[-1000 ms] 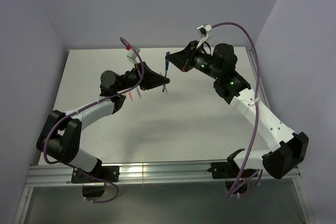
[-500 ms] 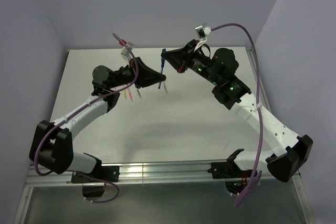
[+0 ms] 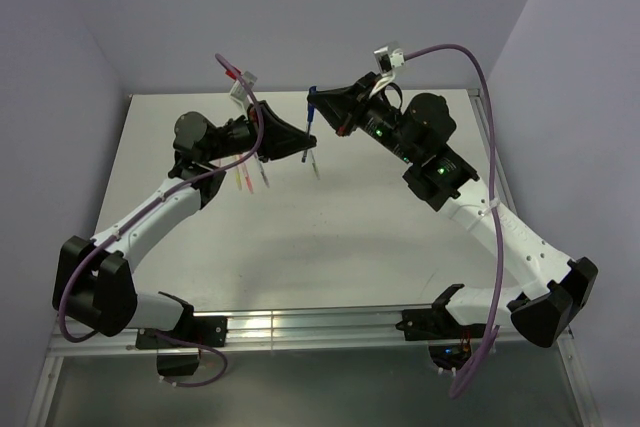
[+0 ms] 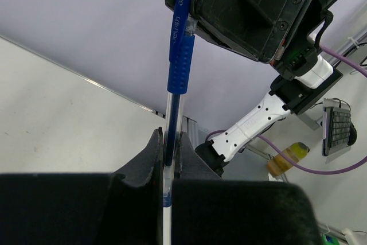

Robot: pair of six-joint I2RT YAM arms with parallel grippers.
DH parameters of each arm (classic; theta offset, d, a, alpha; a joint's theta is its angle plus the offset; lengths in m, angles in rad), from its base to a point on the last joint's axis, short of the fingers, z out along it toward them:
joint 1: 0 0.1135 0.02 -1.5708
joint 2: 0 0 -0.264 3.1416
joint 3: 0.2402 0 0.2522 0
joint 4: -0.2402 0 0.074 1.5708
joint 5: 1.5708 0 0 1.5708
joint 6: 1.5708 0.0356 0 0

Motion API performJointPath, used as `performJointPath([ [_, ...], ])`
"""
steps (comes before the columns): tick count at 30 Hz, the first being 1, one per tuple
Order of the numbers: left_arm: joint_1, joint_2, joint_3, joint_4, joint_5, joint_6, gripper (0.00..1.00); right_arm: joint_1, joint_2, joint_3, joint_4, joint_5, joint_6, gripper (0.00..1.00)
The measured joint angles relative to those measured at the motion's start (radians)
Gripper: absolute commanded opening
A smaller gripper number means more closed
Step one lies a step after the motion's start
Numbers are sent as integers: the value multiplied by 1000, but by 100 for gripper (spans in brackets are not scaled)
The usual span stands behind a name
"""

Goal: Insert the pens into the pen caps
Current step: Insert the pen cap onto the pen.

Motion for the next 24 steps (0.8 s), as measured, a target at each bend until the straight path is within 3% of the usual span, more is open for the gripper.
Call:
performJointPath([
  [24, 0, 36, 130, -109, 16, 65, 0, 5, 0, 0, 72, 42, -19, 0],
])
